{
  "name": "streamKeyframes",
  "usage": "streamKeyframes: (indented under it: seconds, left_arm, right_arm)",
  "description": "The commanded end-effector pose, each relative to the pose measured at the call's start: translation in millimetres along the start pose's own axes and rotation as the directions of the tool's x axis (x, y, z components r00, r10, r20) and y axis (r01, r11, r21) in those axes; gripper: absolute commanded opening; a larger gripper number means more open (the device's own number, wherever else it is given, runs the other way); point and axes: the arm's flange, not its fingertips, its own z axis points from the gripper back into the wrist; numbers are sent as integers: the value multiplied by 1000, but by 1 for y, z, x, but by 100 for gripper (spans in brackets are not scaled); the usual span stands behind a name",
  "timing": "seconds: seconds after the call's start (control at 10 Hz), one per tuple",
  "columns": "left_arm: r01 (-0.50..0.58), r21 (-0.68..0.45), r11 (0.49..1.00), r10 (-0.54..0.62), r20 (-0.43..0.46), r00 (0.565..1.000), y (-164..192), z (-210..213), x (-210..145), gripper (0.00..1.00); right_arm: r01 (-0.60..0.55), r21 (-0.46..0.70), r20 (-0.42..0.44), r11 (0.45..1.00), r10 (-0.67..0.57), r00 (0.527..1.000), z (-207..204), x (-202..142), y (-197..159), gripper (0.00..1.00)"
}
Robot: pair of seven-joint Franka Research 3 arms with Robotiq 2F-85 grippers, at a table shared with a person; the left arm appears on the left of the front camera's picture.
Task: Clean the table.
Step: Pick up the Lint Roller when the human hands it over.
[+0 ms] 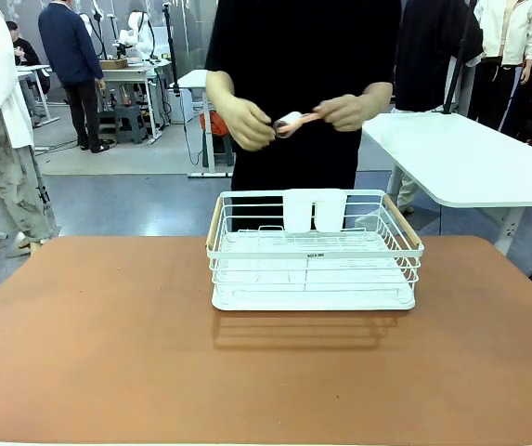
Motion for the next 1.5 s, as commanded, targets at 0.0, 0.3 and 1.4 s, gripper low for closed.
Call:
streamKeyframes:
  seconds: [0.0,0.3,1.4]
  left_arm:
    - [14,-14,1000,-14,-1,1000,-4,3,-2,100]
    - [14,-14,1000,-14,-1,1000,-4,3,-2,100]
    - [14,-14,1000,-14,-1,1000,-4,3,-2,100]
  right_arm:
    - [-7,8,-4,1000,7,1000,0,-2,1,100]
    - [-7,8,-4,1000,7,1000,0,-2,1,100]
    - [-7,8,-4,1000,7,1000,0,-2,1,100]
